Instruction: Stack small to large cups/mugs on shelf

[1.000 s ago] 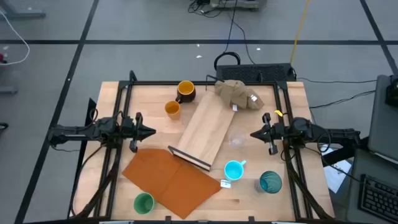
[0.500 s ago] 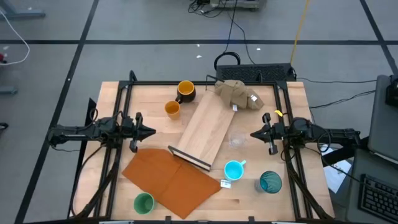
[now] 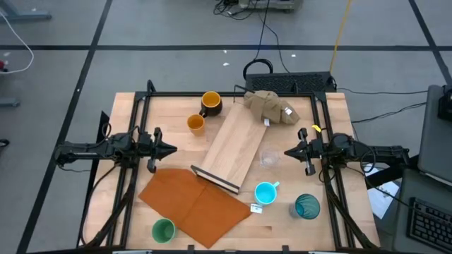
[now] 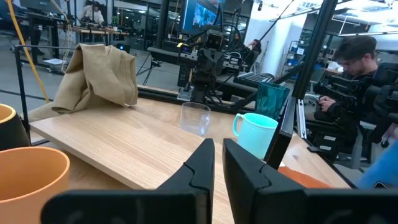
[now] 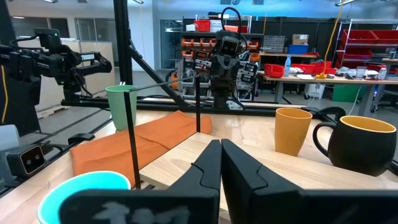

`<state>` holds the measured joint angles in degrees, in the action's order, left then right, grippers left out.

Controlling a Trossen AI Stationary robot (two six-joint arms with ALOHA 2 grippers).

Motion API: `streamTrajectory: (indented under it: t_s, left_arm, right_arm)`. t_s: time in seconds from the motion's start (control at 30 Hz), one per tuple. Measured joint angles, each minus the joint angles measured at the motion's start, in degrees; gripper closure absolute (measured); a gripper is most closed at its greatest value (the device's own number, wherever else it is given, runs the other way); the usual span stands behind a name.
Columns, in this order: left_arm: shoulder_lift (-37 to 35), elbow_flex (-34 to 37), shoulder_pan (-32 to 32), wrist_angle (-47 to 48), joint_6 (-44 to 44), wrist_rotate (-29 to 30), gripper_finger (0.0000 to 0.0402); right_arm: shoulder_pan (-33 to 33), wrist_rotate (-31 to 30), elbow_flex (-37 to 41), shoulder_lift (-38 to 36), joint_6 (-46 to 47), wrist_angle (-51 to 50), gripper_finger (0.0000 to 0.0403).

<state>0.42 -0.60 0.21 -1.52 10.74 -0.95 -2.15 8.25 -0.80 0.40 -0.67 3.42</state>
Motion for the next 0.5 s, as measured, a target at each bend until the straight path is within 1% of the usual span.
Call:
streamTrajectory:
  t_s: [0.43,0.5]
  left_arm:
    - [0.00,0.00,0.00,-0.02,0.00,-0.02,0.0369]
    - [-0.02,0.00,0.00,0.00,0.00,-0.02,0.0369]
  right_arm:
    - [-0.01,0.01,-0.01,0.00,-0.08,0.02,0.0403]
    - [-0.07,-1.40,-0.02,0.04,-6.67,0.31,0.0403]
